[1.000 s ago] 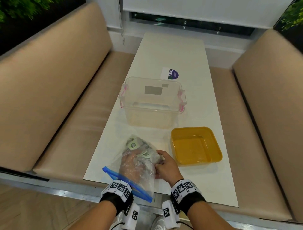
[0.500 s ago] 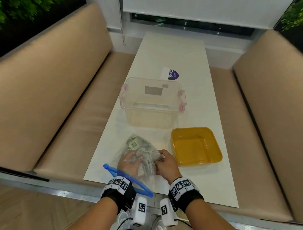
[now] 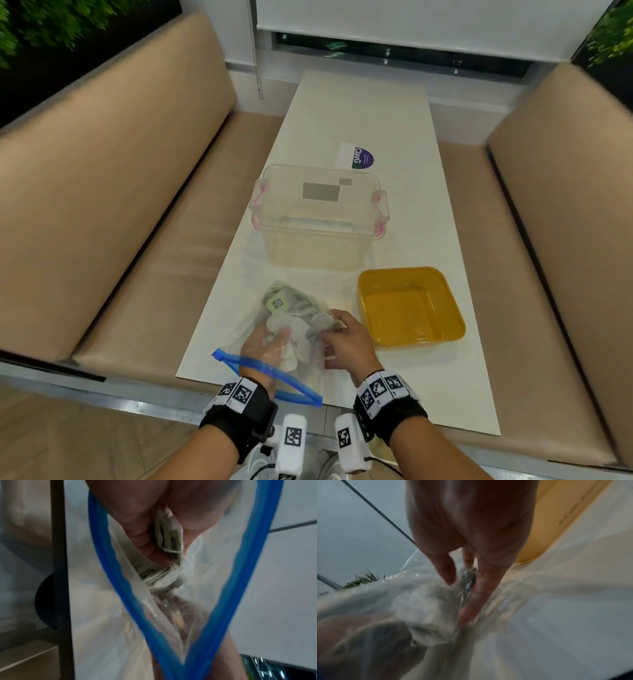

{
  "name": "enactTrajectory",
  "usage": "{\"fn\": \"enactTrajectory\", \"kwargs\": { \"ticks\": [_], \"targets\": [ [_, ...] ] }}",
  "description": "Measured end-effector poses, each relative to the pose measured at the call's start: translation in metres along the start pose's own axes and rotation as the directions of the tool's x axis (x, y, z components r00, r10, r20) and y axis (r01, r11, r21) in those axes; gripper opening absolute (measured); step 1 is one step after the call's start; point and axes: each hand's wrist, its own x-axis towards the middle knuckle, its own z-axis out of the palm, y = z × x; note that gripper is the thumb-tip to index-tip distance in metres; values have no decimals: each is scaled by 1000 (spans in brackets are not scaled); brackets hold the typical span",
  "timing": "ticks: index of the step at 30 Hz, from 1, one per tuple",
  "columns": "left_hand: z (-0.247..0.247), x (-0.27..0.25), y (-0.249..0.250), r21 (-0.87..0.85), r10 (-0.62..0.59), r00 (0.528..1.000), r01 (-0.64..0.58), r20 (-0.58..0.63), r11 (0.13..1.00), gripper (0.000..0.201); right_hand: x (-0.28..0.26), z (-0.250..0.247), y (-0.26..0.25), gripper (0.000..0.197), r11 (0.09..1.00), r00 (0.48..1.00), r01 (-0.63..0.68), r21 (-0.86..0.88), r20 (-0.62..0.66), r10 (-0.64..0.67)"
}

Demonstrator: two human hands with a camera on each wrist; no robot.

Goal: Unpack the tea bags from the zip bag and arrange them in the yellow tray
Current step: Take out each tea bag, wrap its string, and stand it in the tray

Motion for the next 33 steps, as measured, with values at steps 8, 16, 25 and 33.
{"fn": "enactTrajectory", "kwargs": {
  "ticks": [8,16,25,33],
  "targets": [
    [2,-15,6,61,119,972,-134,203,989,27,-3,4,-4,44,1000,999,-22,1,45,22],
    [15,-10,15,186,123,974,-158,189,970,84,1,7,-3,39,997,999,37,-73,-9,-38],
    [12,-3,16,-101,-9,988,25,156,995,54,12,8,7,30,994,997,58,-97,-47,-63],
    [26,-8,20,-296,-81,982,129,170,947,43,16,7,10,18,952,985,141,-271,-55,-161]
  ]
}}
